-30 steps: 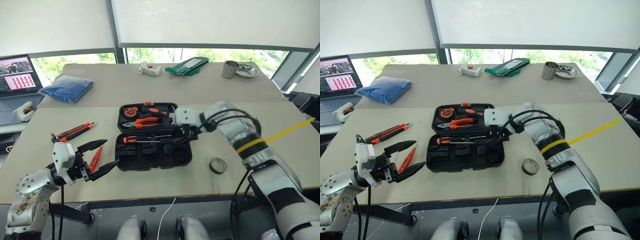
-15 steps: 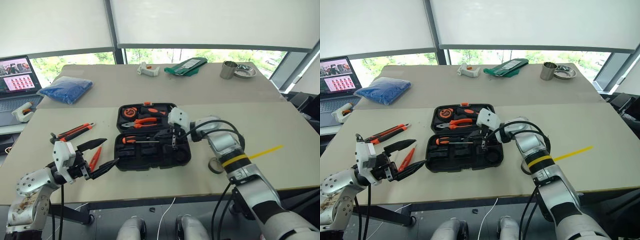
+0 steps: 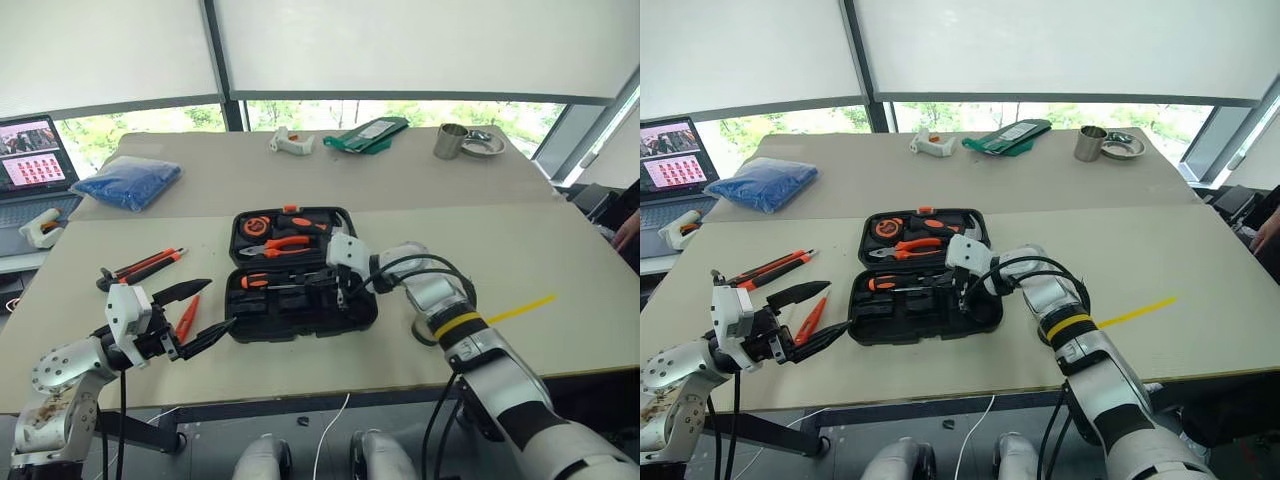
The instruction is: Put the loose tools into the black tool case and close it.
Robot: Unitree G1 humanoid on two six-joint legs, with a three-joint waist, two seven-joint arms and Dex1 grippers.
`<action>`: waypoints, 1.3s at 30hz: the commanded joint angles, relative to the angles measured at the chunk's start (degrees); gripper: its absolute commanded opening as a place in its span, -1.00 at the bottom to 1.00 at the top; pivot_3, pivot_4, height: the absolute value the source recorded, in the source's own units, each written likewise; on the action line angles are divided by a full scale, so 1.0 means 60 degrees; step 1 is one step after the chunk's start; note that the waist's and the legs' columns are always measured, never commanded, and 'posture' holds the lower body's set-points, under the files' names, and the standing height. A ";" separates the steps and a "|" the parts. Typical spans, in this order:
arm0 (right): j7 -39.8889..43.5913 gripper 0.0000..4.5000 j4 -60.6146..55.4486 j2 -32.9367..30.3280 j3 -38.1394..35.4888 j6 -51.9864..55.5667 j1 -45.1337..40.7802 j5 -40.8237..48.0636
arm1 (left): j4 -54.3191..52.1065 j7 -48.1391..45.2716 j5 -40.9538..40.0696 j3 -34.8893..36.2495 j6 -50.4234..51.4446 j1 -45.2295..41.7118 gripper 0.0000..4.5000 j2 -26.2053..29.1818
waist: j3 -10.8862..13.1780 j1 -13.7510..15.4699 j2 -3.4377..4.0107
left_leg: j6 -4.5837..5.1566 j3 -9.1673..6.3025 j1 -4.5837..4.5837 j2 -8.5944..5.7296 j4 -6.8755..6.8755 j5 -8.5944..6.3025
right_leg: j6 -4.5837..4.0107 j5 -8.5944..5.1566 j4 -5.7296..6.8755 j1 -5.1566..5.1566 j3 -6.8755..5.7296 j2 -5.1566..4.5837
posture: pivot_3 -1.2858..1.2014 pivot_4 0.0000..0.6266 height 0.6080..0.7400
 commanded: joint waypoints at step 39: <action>0.2153 0.99 -0.7777 -0.2685 -0.3865 0.0345 0.4981 0.6036 | -0.3448 0.6144 -0.0375 0.1122 0.6289 0.1785 1.00 0.0294 | 0.0005 0.0256 -0.0041 | -0.0033 0.0000 0.0003 -0.0002 -0.0013 -0.0096 | -0.0011 -0.0071 -0.0025 -0.0010 -0.0046 -0.0060 | 0.03 -0.52 1.00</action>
